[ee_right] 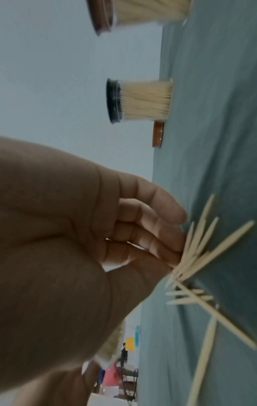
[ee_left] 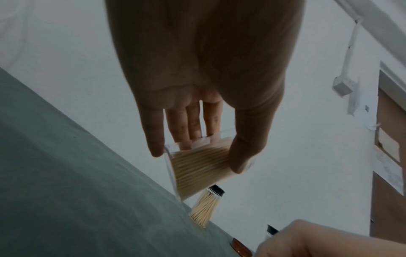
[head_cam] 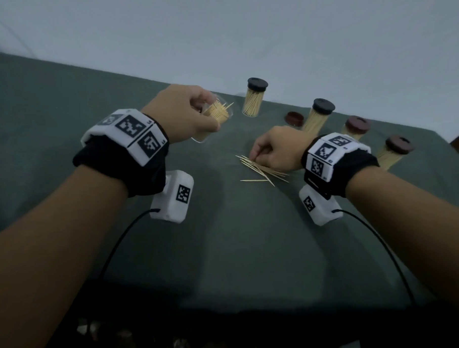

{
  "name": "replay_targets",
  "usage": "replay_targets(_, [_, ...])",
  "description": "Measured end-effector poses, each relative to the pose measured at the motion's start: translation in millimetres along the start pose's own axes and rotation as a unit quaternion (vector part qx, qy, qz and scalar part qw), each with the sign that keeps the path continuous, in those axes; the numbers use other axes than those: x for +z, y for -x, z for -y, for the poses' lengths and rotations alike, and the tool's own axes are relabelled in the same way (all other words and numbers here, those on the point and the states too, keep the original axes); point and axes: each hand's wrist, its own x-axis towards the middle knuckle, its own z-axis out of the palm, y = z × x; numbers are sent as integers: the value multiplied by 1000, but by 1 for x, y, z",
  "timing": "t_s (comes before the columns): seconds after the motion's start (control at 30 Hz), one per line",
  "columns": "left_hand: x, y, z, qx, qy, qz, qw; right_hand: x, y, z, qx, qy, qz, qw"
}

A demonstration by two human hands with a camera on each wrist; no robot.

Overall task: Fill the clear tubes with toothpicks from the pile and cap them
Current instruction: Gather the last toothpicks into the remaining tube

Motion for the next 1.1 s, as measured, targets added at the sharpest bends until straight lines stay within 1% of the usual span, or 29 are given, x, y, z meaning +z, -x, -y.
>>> replay_targets(0.07, [1,1,-1,0,0,6,1000,-1,9,-2,6,-14,25,1000])
replay_targets(0.13, [1,2,-2,2,1,9,1000,0,16,-1,20,4,61,998])
replay_targets(0.17, [2,3,-3,3,0,8,1000,1,19,0,19,12,61,998])
replay_targets(0.33, [3,4,-5,10,-9,7,1000,11,19,-8,21,-29,-23,999])
replay_targets(0.43, [4,5,-4,9,-14,9,1000,12,17,-6,27,-27,-52,998])
replay_targets(0.53, [5,7,-5,7,-21,11,1000,15,9,0,31,6,-69,997])
replay_targets(0.7, [6,11,-7,12,-55,22,998,17,2,6,43,35,-74,996])
replay_targets(0.8, [7,12,-8,19,-67,28,997,14,3,4,53,14,-82,995])
replay_targets(0.93, [8,13,-6,27,-97,37,994,13,5,2,55,-10,-75,996])
replay_targets(1.1, [8,10,-2,15,-125,46,991,7,14,-7,48,-83,-127,987])
